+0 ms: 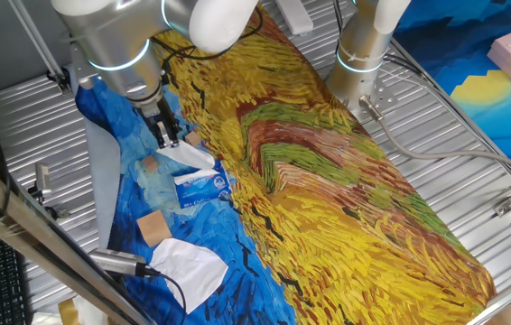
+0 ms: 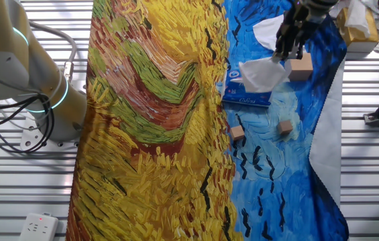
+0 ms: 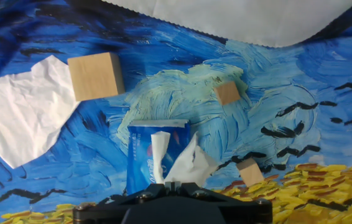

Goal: Pull out a napkin

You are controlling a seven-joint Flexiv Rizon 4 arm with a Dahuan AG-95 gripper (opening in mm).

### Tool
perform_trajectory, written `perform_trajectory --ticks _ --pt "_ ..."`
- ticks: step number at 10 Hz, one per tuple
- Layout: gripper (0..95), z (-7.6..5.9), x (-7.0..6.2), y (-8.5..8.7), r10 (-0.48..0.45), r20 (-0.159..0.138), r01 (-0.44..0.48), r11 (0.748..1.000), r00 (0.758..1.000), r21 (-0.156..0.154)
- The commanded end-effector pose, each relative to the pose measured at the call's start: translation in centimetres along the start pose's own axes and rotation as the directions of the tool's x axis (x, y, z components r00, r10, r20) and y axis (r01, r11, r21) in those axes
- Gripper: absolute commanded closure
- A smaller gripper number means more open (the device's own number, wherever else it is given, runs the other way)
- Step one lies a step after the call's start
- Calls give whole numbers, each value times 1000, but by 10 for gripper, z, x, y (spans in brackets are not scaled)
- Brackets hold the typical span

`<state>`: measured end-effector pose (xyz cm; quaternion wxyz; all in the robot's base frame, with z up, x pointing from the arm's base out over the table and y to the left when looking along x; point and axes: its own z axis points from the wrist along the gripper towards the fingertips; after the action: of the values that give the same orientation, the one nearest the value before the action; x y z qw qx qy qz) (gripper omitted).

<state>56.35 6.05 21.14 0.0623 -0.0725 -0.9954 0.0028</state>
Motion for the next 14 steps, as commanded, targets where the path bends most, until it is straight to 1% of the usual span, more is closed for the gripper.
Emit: perform_trajectory --ticks 1,2,3,5,7,9,11,12,13,14 --pt "950 0 -1 3 1 2 -1 1000 1000 -2" --pt "950 1 -3 7 7 2 -7 1000 1000 -2" --pt "950 4 -5 15 14 2 -14 1000 1000 -2" --pt "950 15 -10 30 15 5 -15 1000 1000 -5" --pt "950 22 -16 46 25 10 -25 1000 1000 -8" --pt "950 26 -25 59 31 7 -31 999 999 -17" --pt "950 26 -38 83 43 5 -43 999 999 -22" --pt "950 30 -44 88 32 10 -32 999 999 -23" --pt "950 36 -47 90 38 8 -38 999 999 -36" --pt "950 43 -51 93 35 6 -35 999 999 -38"
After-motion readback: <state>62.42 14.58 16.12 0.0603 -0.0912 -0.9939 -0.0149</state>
